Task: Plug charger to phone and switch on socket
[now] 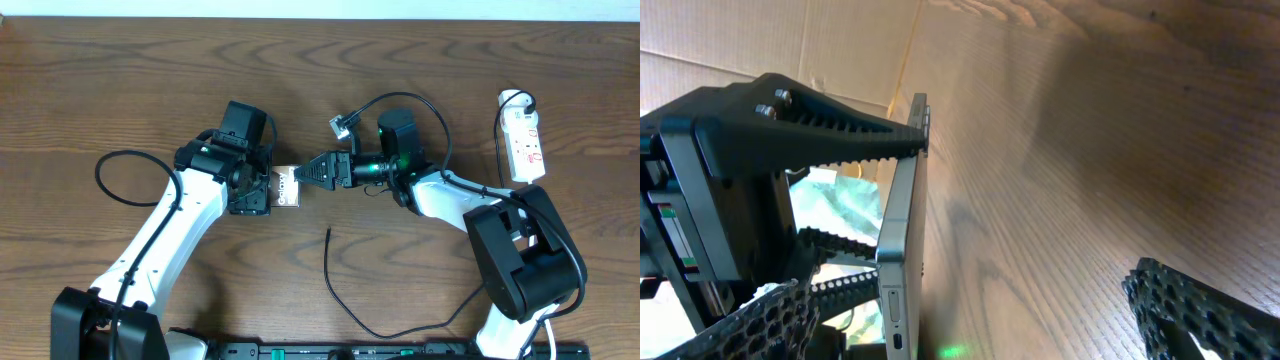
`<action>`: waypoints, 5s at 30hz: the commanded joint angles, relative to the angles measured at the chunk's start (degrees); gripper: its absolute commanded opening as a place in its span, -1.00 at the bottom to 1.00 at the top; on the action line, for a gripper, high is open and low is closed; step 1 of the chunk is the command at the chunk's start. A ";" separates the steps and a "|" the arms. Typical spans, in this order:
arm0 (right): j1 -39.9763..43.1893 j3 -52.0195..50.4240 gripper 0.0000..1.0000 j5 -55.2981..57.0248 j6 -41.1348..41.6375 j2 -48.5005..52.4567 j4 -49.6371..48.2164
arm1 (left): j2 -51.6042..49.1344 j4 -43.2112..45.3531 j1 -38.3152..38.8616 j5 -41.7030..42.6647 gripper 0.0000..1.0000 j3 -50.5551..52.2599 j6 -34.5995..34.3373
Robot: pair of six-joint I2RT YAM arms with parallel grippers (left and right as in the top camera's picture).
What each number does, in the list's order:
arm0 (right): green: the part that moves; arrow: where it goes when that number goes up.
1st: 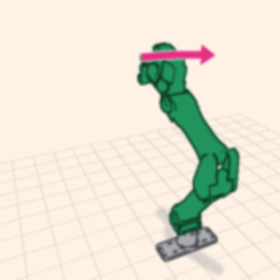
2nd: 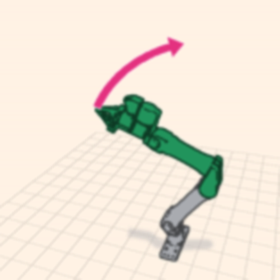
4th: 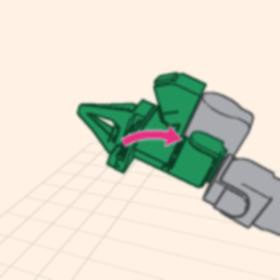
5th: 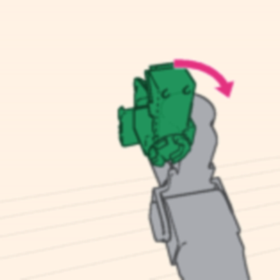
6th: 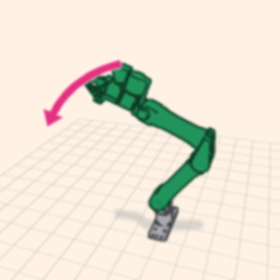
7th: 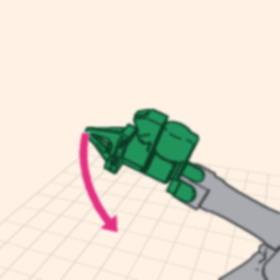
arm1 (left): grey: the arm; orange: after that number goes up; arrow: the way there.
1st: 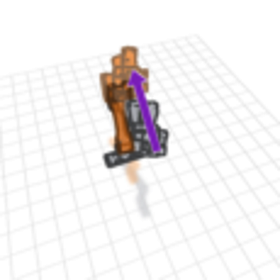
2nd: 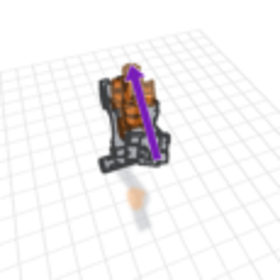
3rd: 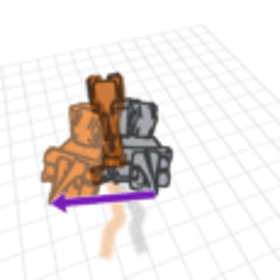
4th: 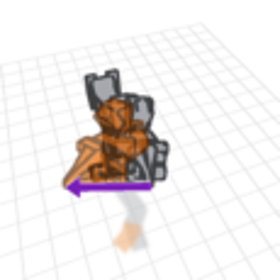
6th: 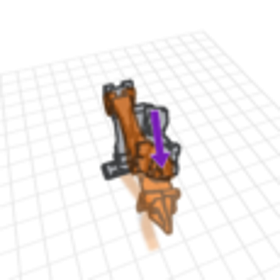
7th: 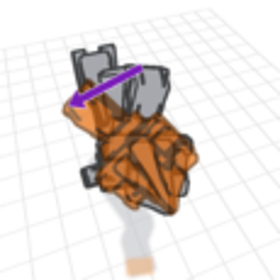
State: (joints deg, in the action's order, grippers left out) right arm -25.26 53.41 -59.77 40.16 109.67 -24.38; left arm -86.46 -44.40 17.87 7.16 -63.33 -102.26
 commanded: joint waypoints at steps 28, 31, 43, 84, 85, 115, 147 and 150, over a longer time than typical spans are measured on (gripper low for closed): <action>-9.25 0.59 0.48 8.98 4.63 0.11 -2.25 | 0.59 0.57 1.25 4.63 -0.85 -0.66 -3.06; -9.27 0.59 0.34 8.96 4.63 0.11 -2.23 | 0.59 0.57 1.25 4.61 -0.85 -0.66 -3.06; -9.35 0.59 -0.15 8.94 5.27 0.11 -2.21 | 0.59 0.57 1.25 4.59 -0.85 -0.66 -3.06; -11.50 0.59 -0.92 12.55 11.26 0.11 -2.25 | 0.59 0.57 1.25 4.59 -0.85 -0.66 -3.04; -11.50 0.59 -0.95 12.55 11.28 0.11 -2.25 | 0.59 0.57 1.25 4.59 -0.85 -0.66 -3.04; -11.43 0.59 -0.98 12.94 10.08 0.11 -2.16 | 0.61 -0.61 1.25 4.50 0.74 -0.66 -2.38; 7.41 0.59 -0.98 5.38 36.87 0.09 -20.90 | 8.04 14.05 -2.60 18.14 0.92 -0.66 50.88; 7.98 0.59 -0.98 7.02 46.34 0.09 -25.92 | 8.04 20.26 -6.01 28.48 0.91 -0.66 51.08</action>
State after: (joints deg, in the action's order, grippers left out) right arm -18.11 53.49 -52.60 72.58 110.13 -47.29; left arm -78.65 -27.51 14.96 23.83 -63.37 -53.74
